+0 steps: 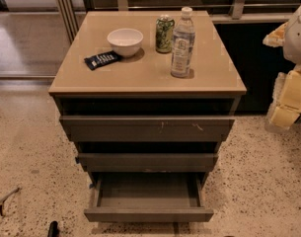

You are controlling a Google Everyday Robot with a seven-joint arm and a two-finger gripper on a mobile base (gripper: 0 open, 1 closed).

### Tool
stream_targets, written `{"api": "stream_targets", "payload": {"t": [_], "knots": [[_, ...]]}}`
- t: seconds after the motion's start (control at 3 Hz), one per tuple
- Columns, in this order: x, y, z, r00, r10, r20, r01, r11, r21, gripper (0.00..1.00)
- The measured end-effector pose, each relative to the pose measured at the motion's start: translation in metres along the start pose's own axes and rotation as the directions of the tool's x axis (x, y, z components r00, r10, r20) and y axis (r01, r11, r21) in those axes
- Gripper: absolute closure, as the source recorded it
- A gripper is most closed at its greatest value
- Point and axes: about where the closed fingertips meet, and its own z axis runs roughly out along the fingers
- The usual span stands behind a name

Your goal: Close bottom drawer

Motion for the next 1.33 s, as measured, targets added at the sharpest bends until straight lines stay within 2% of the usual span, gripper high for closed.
{"api": "stream_targets", "payload": {"t": [0.33, 0.67, 1.0, 1.33], "knots": [[0.000, 0.000, 0.000, 1.000, 0.000, 0.000, 0.000, 1.0000, 0.000, 0.00], [0.001, 0.001, 0.002, 1.000, 0.001, 0.001, -0.001, 1.0000, 0.000, 0.21], [0.008, 0.012, 0.026, 1.000, 0.012, 0.014, -0.012, 0.9999, -0.007, 0.45], [0.030, 0.045, 0.110, 0.995, 0.052, 0.088, -0.045, 0.9950, -0.089, 0.75]]}}
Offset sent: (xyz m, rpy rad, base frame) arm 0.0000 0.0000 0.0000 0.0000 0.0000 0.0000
